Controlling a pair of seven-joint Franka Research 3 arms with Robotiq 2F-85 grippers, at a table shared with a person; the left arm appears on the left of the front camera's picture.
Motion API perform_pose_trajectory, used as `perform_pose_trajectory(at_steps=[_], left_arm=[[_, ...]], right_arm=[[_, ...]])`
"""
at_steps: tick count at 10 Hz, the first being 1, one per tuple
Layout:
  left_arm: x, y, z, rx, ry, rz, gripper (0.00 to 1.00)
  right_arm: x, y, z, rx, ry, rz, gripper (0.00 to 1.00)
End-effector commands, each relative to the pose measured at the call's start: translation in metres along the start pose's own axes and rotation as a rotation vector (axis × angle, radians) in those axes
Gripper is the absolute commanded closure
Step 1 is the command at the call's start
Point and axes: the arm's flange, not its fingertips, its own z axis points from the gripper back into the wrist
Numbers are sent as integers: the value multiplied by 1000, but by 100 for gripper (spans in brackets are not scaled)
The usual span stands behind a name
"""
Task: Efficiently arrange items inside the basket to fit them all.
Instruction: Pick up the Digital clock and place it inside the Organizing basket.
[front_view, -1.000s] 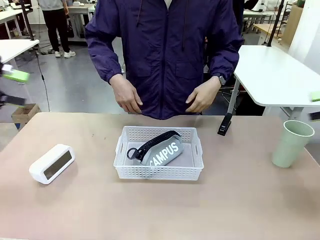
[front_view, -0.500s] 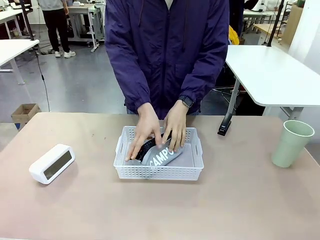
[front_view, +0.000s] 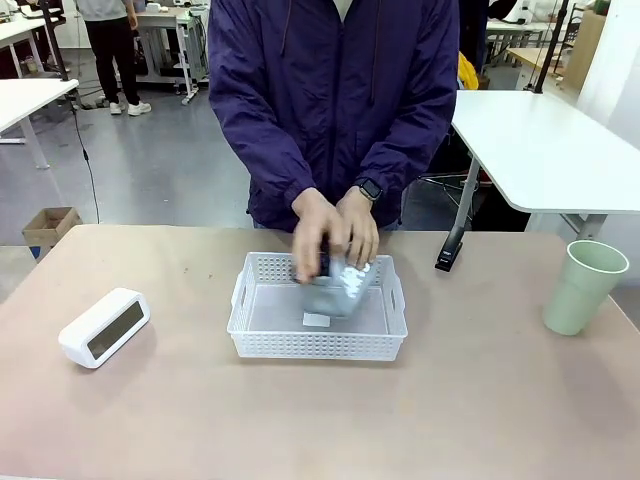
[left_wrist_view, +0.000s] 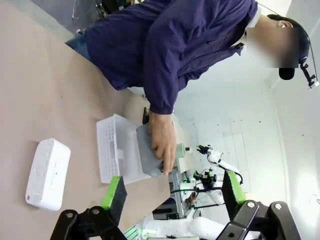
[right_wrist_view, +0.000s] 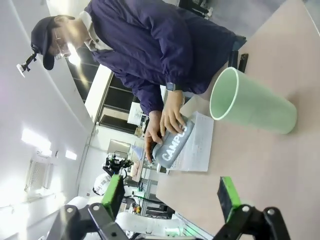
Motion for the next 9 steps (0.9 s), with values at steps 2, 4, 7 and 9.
perform_pose_trajectory(at_steps=[2,4,7,9], left_arm=[[-5,0,7,-40,25,-11,0],[-5,0,7,-40,25,-11,0],[-5,0,7,-40,25,-11,0],[-5,0,7,-40,25,-11,0]], right_arm=[[1,13,-2,17,15,19,0],[1,13,-2,17,15,19,0],[1,13,-2,17,15,19,0],[1,13,-2,17,15,19,0]])
